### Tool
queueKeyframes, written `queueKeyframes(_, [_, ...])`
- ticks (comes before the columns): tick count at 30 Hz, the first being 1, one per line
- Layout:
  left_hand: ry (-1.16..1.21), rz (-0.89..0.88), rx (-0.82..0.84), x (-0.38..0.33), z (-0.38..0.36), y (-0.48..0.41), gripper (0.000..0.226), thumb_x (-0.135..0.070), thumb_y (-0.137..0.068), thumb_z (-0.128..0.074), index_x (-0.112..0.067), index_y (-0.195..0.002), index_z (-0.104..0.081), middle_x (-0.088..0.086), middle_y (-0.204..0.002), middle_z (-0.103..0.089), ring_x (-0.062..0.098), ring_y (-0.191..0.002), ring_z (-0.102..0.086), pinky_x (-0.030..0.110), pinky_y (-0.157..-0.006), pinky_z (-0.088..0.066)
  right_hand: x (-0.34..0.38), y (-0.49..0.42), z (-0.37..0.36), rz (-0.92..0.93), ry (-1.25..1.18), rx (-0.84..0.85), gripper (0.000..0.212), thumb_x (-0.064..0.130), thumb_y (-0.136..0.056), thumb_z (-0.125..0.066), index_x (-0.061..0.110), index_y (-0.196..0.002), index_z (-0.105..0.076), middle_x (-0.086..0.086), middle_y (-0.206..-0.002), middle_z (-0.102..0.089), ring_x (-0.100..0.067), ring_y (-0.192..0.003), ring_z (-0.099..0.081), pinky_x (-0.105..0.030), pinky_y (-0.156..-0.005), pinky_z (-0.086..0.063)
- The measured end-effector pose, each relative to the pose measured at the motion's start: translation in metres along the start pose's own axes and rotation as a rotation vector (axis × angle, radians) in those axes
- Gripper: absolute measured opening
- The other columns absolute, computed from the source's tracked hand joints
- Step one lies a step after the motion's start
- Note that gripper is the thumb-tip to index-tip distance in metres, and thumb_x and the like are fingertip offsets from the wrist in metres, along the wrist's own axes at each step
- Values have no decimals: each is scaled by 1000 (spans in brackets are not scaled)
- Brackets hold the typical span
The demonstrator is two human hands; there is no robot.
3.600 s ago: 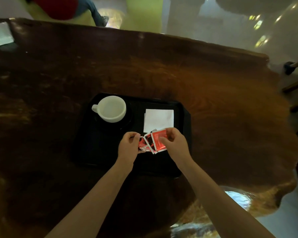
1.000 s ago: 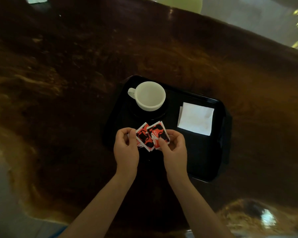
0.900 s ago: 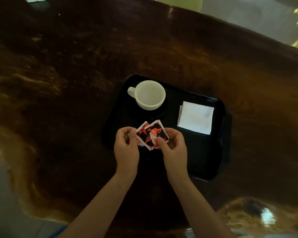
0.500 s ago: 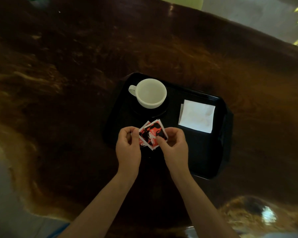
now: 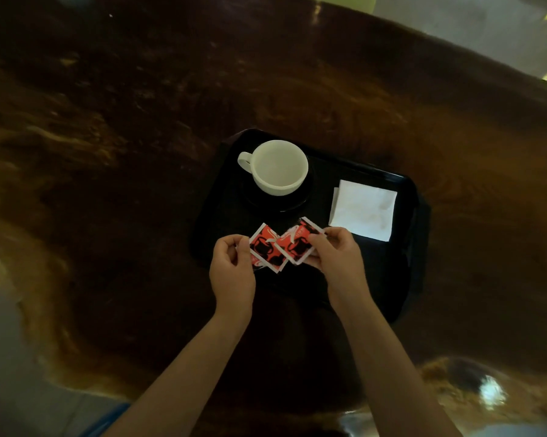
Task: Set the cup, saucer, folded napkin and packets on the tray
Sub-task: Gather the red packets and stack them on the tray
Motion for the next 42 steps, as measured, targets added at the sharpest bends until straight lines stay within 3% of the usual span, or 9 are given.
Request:
queueKeyframes(5, [8, 13, -40, 3, -3, 3, 6, -23, -94, -48, -24, -95, -54, -10, -90, -59, 5, -88, -60, 19, -70, -47, -24, 6, -18, -88, 1, -107, 13, 23, -91, -55, 11, -94, -55, -1, -83, -60, -7, -65, -53, -19, -57, -43])
queueKeyframes(11, [68, 23, -22, 0, -6, 5, 7, -22, -94, -47, -25, -94, -53, -7, -93, -61, 6, -85, -63, 20, -68, -50, -47, 11, -33, -152, 0, -112, 11, 28, -91, -54, 25, -83, -47, 2, -85, -56, -8, -73, -53, -22, -64, -45])
queueKeyframes(13, [74, 16, -11, 0, -6, 6, 11, -22, -94, -47, -31, -89, -52, -8, -93, -60, 7, -87, -64, 23, -71, -52, -48, 12, -34, -102, 35, -103, 8, 26, -90, -56, 25, -92, -48, 1, -96, -59, -10, -83, -58, -23, -70, -49])
queueKeyframes(17, [53, 7, -1, 1, -5, 6, 10, -22, -94, -48, -30, -91, -52, -6, -97, -60, 9, -90, -63, 24, -73, -53, -45, 9, -33, 192, 186, -49, 41, 14, -90, -55, 24, -128, -46, 11, -117, -52, -4, -104, -56, -18, -83, -49])
queueKeyframes(19, [31, -10, -6, 2, -5, 7, 13, -22, -94, -47, -33, -88, -51, -8, -95, -60, 9, -89, -63, 23, -72, -52, -44, 8, -33, 251, 219, -42, 34, 14, -91, -54, 22, -124, -49, 15, -110, -52, -2, -102, -56, -13, -78, -48])
queueKeyframes(24, [30, 7, 19, 8, -6, 12, 16, -22, -95, -46, -35, -86, -51, -4, -93, -63, 11, -86, -65, 27, -73, -53, -42, 0, -26, 182, 82, -110, 15, 16, -89, -57, 25, -100, -52, 11, -95, -59, -4, -89, -62, -16, -70, -51])
queueKeyframes(29, [144, 166, 95, 7, -6, 2, 10, -21, -96, -44, -26, -93, -52, 3, -100, -63, 16, -90, -67, 30, -75, -55, -31, -9, -14, 280, 170, -64, 18, 13, -87, -60, 24, -101, -56, 11, -97, -62, -5, -91, -63, -17, -73, -52])
queueKeyframes(36, [62, 222, 205, 0, -13, -16, 10, -21, -96, -43, -24, -92, -52, 6, -99, -63, 18, -88, -66, 33, -77, -56, -19, -23, -6, 385, 440, 206, 19, 14, -87, -61, 24, -102, -63, 6, -101, -65, -8, -98, -62, -23, -85, -52])
queueKeyframes(42, [-32, 157, 162, 2, -20, -12, 8, -23, -96, -43, -25, -93, -50, 4, -96, -62, 18, -88, -65, 35, -77, -56, -27, -28, -19, 430, 485, 63, 29, 16, -87, -59, 26, -114, -62, 5, -116, -49, -11, -110, -48, -14, -88, -42])
Point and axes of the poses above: each hand's wrist, its own y-axis away from the middle knuckle, its own z-axis out of the back of the hand, x = y × z, the point moved 2 cm from there along -y, towards the middle knuckle
